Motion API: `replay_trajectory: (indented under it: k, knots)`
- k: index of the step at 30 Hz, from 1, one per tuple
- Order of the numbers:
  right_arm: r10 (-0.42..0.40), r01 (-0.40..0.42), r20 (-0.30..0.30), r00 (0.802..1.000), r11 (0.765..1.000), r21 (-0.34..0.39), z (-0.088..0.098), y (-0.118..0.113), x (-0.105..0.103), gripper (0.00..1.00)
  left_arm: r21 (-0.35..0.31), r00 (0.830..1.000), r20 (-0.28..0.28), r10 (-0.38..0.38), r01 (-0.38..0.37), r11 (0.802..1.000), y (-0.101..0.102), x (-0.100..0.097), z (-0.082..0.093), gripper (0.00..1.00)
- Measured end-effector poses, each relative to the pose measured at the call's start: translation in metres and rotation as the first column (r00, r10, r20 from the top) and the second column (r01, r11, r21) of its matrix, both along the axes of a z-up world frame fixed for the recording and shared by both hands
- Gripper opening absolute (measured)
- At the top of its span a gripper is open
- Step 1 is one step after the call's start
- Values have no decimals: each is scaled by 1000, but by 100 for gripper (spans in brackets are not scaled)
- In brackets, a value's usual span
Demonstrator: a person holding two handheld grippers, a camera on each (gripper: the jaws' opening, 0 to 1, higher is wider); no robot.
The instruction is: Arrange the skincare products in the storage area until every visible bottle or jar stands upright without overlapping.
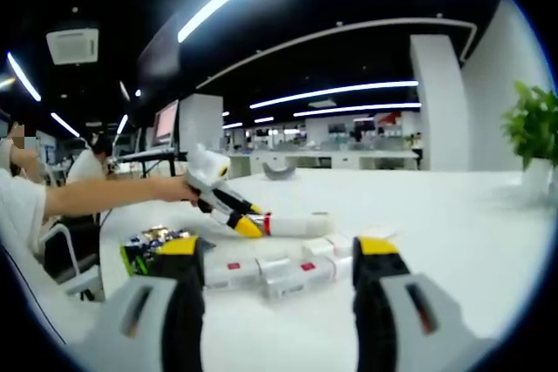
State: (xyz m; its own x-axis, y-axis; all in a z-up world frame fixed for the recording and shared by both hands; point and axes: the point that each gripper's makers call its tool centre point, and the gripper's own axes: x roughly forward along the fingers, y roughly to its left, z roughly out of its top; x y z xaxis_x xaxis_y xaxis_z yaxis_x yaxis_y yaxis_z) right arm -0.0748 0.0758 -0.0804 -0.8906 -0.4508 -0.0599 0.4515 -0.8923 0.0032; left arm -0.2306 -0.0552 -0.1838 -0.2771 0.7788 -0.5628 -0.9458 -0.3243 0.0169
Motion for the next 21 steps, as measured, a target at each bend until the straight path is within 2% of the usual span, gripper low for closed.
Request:
replay_trajectory:
  k: [2, 7, 9, 10, 14, 16, 18, 20, 21]
  knots:
    - [-2, 2, 3, 1000, 1000, 0, -1, 1, -1, 70, -17, 1000, -29, -6, 6, 1000, -1, -2, 1, 29]
    - [3, -3, 3, 1000, 1000, 0, -1, -1, -1, 70, 29, 1000, -7, 6, -6, 1000, 1, -1, 16, 28]
    - [6, -6, 5, 1000, 1000, -4, -2, -2, -2, 70, 35, 1000, -20, 1, 0, 999, 2, -2, 19, 28]
    - [7, -7, 7, 1000, 1000, -5, -3, -3, -3, 70, 25, 998, -57, -12, 14, 1000, 2, -4, 21, 28]
    - [36, -36, 18, 999, 999, 17, -11, -12, -9, 68, 25, 997, -73, -30, 32, 999, 2, 1, 26, 28]
    - [33, -34, 34, 999, 999, 13, -16, -14, -16, 71, 22, 995, -89, -38, 41, 999, 1, 0, 28, 28]
    - [19, -19, 45, 999, 1000, 6, -19, -12, -26, 73, 24, 995, -90, -38, 40, 999, 1, 0, 30, 28]
    - [-17, 17, 7, 1000, 999, 31, -16, -5, -38, 68, 54, 1000, -29, -13, 15, 998, 3, 1, 31, 28]
    - [-22, 22, -1, 1000, 998, 63, -17, -5, -45, 67, 49, 999, -41, -19, 21, 999, 3, -1, 33, 28]
